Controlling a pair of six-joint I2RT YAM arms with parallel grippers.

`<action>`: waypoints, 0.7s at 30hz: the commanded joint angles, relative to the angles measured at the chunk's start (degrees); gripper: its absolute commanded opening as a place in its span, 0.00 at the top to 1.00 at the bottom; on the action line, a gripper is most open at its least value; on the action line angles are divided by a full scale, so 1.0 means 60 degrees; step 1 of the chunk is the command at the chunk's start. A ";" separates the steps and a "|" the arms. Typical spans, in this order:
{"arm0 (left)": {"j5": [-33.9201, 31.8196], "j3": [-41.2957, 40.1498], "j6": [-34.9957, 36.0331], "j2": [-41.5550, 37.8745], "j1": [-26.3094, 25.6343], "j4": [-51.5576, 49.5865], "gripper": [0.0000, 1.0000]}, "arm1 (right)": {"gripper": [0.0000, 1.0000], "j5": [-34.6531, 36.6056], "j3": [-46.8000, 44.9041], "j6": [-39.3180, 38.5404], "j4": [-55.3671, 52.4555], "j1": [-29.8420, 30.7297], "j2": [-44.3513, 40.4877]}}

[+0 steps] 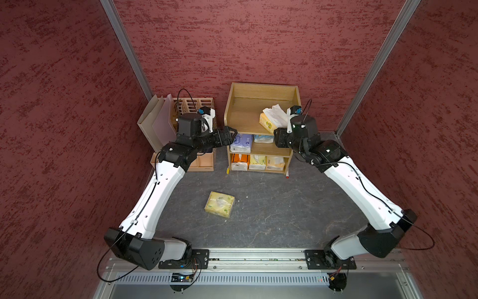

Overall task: Remove the tissue boxes from the shelf
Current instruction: Pick up a box of tissues from the shelf.

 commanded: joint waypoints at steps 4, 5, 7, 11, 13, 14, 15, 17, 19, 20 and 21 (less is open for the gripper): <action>0.0055 -0.0057 -0.0021 -0.0194 -0.0028 0.0141 0.00 | 0.36 0.0246 0.0869 0.1148 -0.0727 -0.0182 -0.0036; 0.0055 -0.0092 -0.0001 -0.0219 -0.0028 0.0132 0.00 | 0.33 0.0184 0.1074 0.1311 -0.0998 -0.0256 0.0051; 0.0019 -0.0173 0.0037 -0.0270 -0.0014 0.0121 0.00 | 0.30 0.0028 0.1352 0.1467 -0.1320 -0.0340 0.0189; -0.0040 -0.0286 0.0082 -0.0357 -0.0004 0.0134 0.00 | 0.25 -0.0070 0.1496 0.1615 -0.1615 -0.0378 0.0392; -0.0044 -0.0301 0.0097 -0.0372 -0.0013 0.0134 0.00 | 0.22 -0.0276 0.1506 0.1635 -0.1618 -0.0425 0.0516; -0.0046 -0.0313 0.0089 -0.0375 0.0000 0.0127 0.00 | 0.21 -0.0422 0.1545 0.1652 -0.1601 -0.0443 0.0612; -0.0047 -0.0313 0.0096 -0.0387 0.0003 0.0145 0.00 | 0.21 -0.0532 0.1603 0.1649 -0.1590 -0.0459 0.0692; -0.0047 -0.0330 0.0101 -0.0388 0.0001 0.0147 0.00 | 0.19 -0.0661 0.1696 0.1680 -0.1469 -0.0458 0.0852; -0.0047 -0.0334 0.0089 -0.0403 0.0000 0.0144 0.00 | 0.18 -0.0666 0.1765 0.1669 -0.1381 -0.0472 0.0968; -0.0046 -0.0323 0.0096 -0.0413 0.0001 0.0135 0.00 | 0.18 -0.0653 0.1805 0.1627 -0.1354 -0.0480 0.1040; -0.0045 -0.0339 0.0093 -0.0417 0.0001 0.0131 0.00 | 0.18 -0.0654 0.1839 0.1570 -0.1330 -0.0495 0.1081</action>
